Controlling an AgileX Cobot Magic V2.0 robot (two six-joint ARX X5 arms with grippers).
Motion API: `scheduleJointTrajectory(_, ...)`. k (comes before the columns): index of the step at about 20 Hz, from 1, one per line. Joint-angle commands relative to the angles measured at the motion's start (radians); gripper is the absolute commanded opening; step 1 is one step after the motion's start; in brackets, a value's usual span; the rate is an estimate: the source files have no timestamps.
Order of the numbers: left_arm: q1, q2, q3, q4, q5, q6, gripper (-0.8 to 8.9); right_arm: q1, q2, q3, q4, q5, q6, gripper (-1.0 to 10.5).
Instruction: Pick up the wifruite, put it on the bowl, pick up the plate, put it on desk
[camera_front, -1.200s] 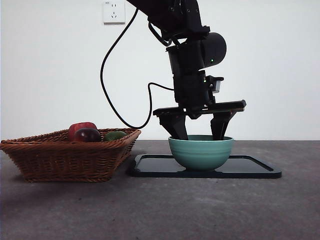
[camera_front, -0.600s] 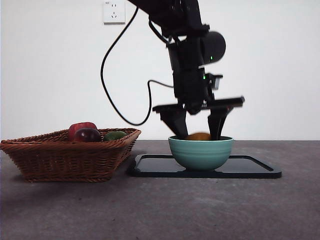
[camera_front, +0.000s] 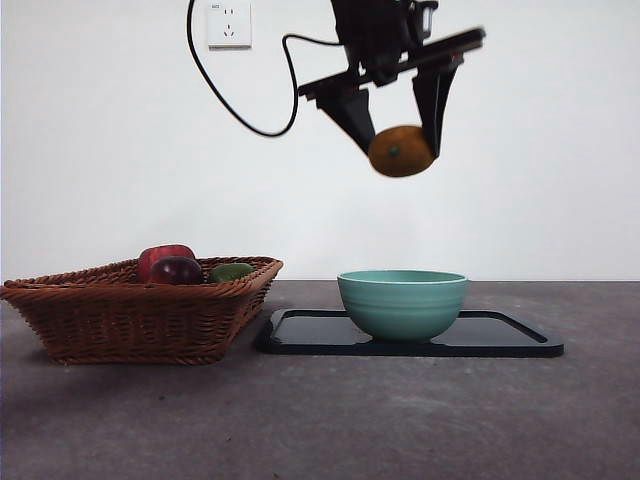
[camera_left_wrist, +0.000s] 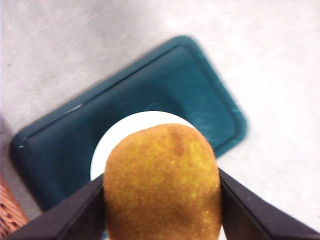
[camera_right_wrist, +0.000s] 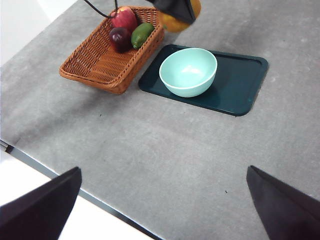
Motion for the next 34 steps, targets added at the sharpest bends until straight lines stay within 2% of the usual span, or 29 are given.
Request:
scheduleJointTrajectory(1, -0.029, -0.010, -0.002, -0.052, 0.005, 0.004, 2.71, 0.006, 0.002, 0.009, 0.007, -0.001, 0.027, 5.5)
scheduleJointTrajectory(4, -0.042, -0.063, -0.019, -0.059, 0.006, 0.009, 2.71, 0.006, 0.002, 0.009, 0.007, 0.000, 0.028, 5.5)
scheduleJointTrajectory(7, -0.058, -0.158, -0.107, -0.061, 0.006, 0.013, 2.71, 0.006, 0.002, 0.009, 0.010, 0.003, 0.027, 5.5)
scheduleJointTrajectory(14, -0.066, -0.474, -0.538, -0.060, 0.001, 0.031, 2.71, 0.006, 0.002, 0.009, 0.017, 0.003, 0.027, 5.5)
scheduleJointTrajectory(20, 0.004, -0.647, -0.804, -0.060, -0.014, 0.034, 2.71, 0.006, 0.002, 0.009, 0.038, 0.003, 0.027, 5.5)
scheduleJointTrajectory(25, 0.081, -0.680, -0.999, -0.050, -0.037, 0.013, 2.71, 0.006, 0.002, 0.009, 0.038, 0.003, 0.027, 5.5)
scheduleJointTrajectory(27, 0.108, -0.681, -1.089, 0.050, -0.074, 0.000, 2.71, 0.006, 0.002, 0.009, 0.038, 0.003, 0.027, 5.5)
scheduleJointTrajectory(31, 0.184, -0.680, -1.221, 0.269, -0.074, -0.043, 2.71, 0.006, 0.002, 0.009, 0.038, 0.003, 0.028, 5.5)
scheduleJointTrajectory(34, 0.242, -0.680, -1.297, 0.380, -0.074, -0.070, 2.71, 0.006, 0.002, 0.009, 0.038, 0.003, 0.027, 5.5)
